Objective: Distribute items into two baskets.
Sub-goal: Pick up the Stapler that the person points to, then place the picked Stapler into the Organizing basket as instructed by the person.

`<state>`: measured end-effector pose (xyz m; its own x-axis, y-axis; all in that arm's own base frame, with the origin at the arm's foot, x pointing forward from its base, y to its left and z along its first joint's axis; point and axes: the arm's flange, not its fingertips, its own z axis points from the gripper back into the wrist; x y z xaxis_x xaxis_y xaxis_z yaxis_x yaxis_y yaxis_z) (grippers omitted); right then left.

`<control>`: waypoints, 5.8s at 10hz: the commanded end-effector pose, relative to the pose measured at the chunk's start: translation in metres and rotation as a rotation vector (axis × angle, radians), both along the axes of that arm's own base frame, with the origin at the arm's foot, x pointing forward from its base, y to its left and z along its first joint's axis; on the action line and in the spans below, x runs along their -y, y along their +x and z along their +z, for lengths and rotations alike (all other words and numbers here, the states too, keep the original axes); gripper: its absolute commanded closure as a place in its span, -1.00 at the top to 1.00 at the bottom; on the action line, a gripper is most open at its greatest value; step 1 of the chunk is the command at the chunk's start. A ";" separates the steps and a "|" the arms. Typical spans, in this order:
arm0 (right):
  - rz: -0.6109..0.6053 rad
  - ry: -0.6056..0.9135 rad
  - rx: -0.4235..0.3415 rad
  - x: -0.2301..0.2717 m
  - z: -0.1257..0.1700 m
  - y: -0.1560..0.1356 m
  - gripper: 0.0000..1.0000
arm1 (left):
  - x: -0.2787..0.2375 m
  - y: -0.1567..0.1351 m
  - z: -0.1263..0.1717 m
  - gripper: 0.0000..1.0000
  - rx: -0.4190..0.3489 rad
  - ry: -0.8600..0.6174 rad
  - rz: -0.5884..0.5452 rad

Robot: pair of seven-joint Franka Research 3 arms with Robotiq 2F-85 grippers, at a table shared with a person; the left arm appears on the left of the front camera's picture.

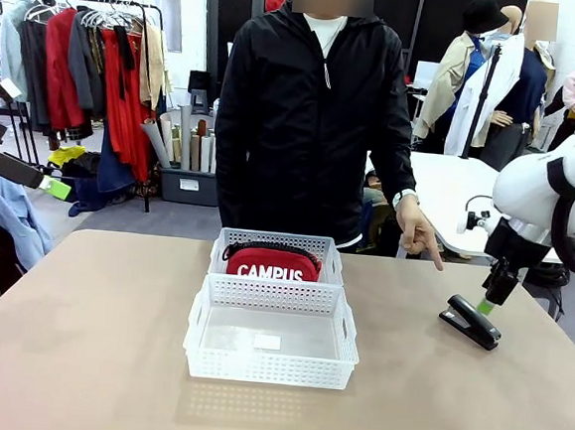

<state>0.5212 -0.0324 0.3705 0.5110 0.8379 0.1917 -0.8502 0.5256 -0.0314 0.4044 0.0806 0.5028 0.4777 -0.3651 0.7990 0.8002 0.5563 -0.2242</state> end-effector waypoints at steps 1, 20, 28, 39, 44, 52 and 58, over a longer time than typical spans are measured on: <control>0.030 -0.019 0.013 0.005 -0.015 0.002 1.00 | 0.002 -0.003 -0.001 1.00 0.006 -0.026 0.007; -0.073 -0.013 -0.006 -0.003 -0.073 0.014 -0.35 | 0.002 -0.003 -0.001 1.00 0.006 -0.026 0.007; -0.097 -0.004 -0.023 -0.001 -0.068 0.017 -1.00 | 0.002 -0.003 -0.001 1.00 0.006 -0.026 0.007; -0.522 -0.035 -0.025 -0.031 0.168 -0.041 -1.00 | 0.002 -0.003 -0.001 1.00 0.006 -0.026 0.007; -0.586 -0.027 0.014 -0.032 0.188 -0.054 -1.00 | 0.002 -0.003 -0.001 1.00 0.006 -0.026 0.007; -0.586 -0.027 0.014 -0.032 0.188 -0.054 -1.00 | 0.002 -0.003 -0.001 1.00 0.006 -0.026 0.007; -0.586 -0.027 0.014 -0.032 0.188 -0.054 -1.00 | 0.002 -0.003 -0.001 1.00 0.006 -0.026 0.007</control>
